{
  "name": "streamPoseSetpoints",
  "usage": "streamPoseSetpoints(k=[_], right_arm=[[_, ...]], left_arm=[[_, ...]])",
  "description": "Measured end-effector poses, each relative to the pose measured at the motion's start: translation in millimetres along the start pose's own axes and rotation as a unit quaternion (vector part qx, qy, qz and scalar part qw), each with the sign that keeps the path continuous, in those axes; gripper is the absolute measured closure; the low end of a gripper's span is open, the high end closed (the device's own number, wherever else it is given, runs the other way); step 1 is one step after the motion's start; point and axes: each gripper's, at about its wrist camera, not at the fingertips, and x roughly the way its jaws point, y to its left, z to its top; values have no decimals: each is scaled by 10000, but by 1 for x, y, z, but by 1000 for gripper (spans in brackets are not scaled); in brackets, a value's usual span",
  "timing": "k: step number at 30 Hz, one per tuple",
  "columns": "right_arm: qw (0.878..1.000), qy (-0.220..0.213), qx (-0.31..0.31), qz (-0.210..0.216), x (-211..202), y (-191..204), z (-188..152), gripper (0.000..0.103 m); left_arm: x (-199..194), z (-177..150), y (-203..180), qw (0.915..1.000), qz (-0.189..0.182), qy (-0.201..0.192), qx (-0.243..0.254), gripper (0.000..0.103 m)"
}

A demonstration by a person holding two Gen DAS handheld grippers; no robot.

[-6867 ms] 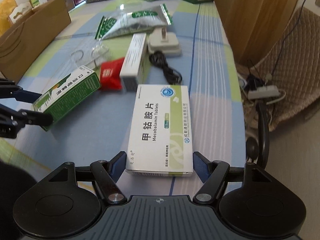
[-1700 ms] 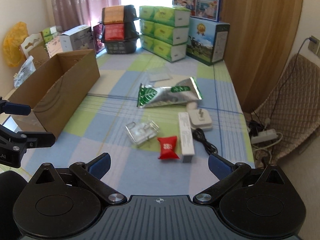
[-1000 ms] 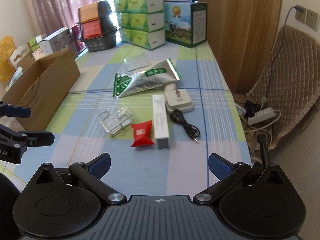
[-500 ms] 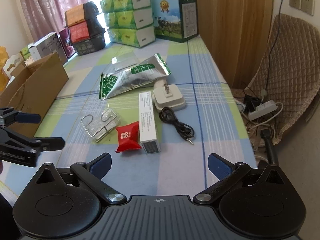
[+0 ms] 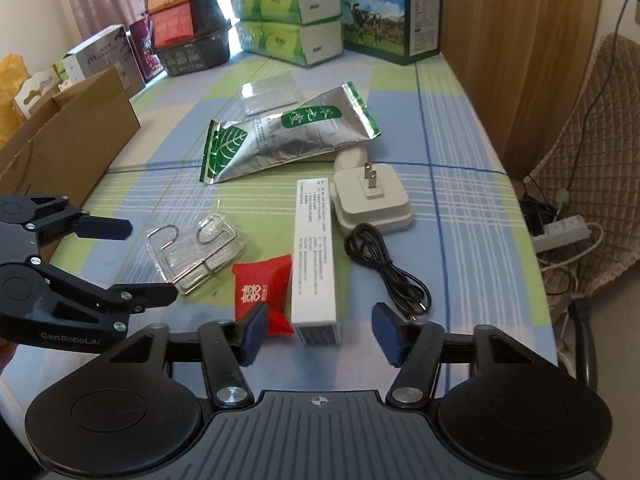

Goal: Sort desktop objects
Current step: 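Grasp narrow white box with right tool while left tool approaches wire rack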

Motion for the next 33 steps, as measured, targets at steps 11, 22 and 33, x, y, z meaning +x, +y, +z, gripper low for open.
streamPoseSetpoints(k=[11, 22, 33], right_arm=[[9997, 211, -72, 41, 29, 4, 7, 67], [9995, 306, -42, -11, 27, 9, 3, 80], [9973, 400, 609, 70, -7, 18, -23, 80]], left_arm=[[19, 6, 2, 10000, -43, 23, 19, 44], [14, 3, 1, 10000, -8, 61, -48, 52], [-19, -23, -5, 9989, 4, 241, -408, 52]])
